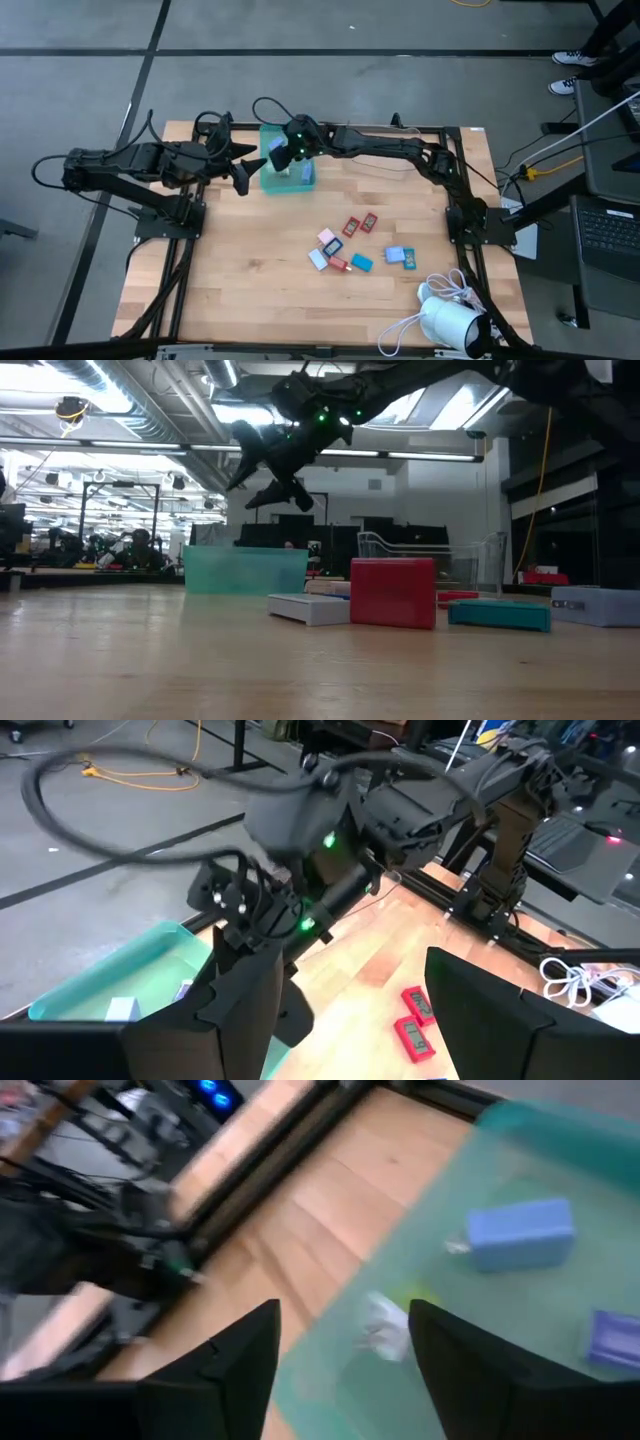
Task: Pick & Place Office items
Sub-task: Put the green charger adapter into the green bin, then put the red charger adapter into the green bin
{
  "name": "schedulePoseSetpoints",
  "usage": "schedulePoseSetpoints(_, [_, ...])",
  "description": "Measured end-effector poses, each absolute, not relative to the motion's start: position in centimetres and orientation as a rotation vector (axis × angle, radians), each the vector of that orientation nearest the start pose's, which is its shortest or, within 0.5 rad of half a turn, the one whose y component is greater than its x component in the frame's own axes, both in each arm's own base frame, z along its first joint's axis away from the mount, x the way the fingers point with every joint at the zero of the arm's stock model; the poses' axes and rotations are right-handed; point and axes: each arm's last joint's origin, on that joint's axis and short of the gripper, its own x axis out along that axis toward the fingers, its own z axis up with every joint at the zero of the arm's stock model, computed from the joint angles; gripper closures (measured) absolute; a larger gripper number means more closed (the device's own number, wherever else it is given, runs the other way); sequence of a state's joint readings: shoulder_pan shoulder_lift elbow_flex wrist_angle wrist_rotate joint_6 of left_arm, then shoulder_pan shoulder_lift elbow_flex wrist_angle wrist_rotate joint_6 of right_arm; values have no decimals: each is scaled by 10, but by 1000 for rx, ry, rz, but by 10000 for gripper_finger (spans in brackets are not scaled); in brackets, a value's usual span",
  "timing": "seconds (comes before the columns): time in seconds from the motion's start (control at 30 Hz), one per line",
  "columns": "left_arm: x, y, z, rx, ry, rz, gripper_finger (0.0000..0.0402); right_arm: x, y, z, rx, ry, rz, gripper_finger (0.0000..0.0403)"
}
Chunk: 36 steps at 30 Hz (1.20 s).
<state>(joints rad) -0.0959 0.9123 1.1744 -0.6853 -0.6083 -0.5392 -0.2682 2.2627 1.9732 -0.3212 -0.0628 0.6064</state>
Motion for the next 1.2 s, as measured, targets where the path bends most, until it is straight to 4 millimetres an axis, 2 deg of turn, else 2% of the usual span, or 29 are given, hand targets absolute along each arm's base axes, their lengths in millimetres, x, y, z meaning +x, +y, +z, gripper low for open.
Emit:
schedulePoseSetpoints(0.23, [164, 1, 395, -368, 274, 585, 162, 503, -135, 252, 702, 512, -324, 139])
schedulePoseSetpoints(0.37, [170, -1, 378, -381, 331, 575, 162, 504, -130, 268, 691, 528, -252, 137])
schedulePoseSetpoints(0.5, [179, -4, 351, -441, 414, 548, 162, 500, -117, 303, 577, 546, -197, 136])
schedulePoseSetpoints(0.6, [189, -10, 331, -474, 409, 524, 162, 488, -107, 333, 460, 548, -217, 136])
schedulePoseSetpoints(0.7, [200, -16, 314, -505, 374, 497, 162, 471, -99, 366, 370, 522, -243, 136])
schedulePoseSetpoints(0.83, [218, -23, 288, -489, 397, 446, 162, 437, -86, 411, 290, 490, -246, 136])
schedulePoseSetpoints(1.0, [251, -34, 252, -393, 629, 250, 162, 390, -70, 461, 238, 425, -213, 136])
schedulePoseSetpoints(1.1, [276, -42, 234, -315, 743, 106, 162, 363, -66, 485, 237, 376, -211, 136])
schedulePoseSetpoints(1.2, [298, -49, 216, -182, 839, 6, 162, 341, -63, 500, 246, 351, -245, 136])
